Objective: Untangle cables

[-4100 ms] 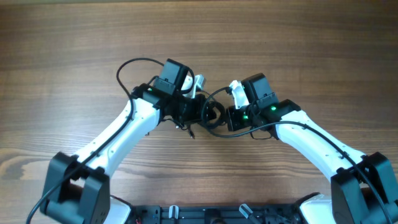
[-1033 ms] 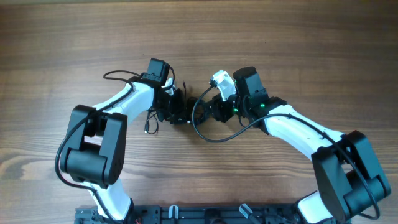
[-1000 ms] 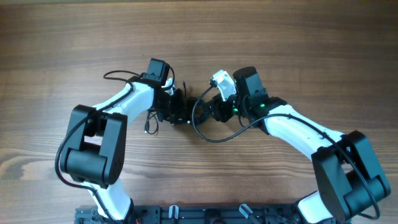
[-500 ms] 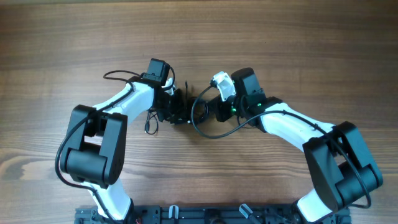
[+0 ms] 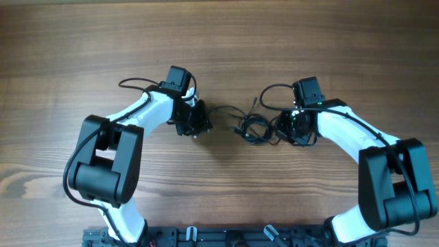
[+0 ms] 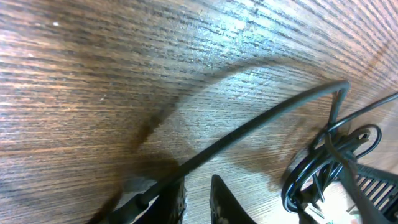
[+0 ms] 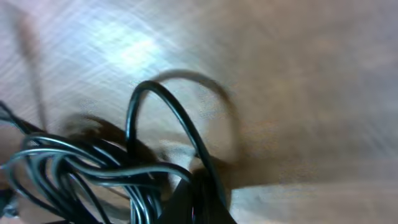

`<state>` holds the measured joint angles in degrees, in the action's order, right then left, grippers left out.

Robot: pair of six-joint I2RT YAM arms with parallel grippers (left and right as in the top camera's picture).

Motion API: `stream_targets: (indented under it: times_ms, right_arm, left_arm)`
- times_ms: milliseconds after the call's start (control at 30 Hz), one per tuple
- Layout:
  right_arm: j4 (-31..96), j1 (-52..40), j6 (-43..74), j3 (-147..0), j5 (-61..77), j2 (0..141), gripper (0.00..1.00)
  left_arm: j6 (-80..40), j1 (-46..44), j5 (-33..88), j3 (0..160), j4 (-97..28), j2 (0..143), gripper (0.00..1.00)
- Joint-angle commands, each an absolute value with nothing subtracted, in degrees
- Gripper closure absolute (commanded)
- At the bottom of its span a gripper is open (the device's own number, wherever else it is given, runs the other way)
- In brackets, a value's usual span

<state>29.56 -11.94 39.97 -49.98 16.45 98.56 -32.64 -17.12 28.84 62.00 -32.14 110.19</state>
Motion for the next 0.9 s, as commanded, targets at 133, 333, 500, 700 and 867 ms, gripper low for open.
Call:
stream_targets:
  times_ms: [133,333,500,700,867]
  right_arm:
    - [16.8,-16.5,11.5,-49.8,41.2,98.5,0.96]
    - [15.5,-17.6,12.2,-49.8,43.0,98.5,0.96]
    - [15.9,-17.7,12.3,-49.8,43.9,98.5,0.96]
    - [15.9,-17.7,12.2,-49.8,44.5,98.5,0.96]
    - [15.9,-17.7,12.1,-49.8,45.6,98.5,0.96]
  left_arm:
    - [-28.5,-16.7,41.1,60.6,-26.2,112.2,0.58]
    - [-30.2,-16.7,44.1,60.6,-25.3,112.2,0.58]
    - [-30.2,-17.6,36.5,59.6,-26.3,112.7,0.58]
    - [-30.2,-19.8,28.8,59.0,-24.3,113.3,0.58]
    - [-28.4,-23.9,16.9,59.0,-23.7,113.3,0.45]
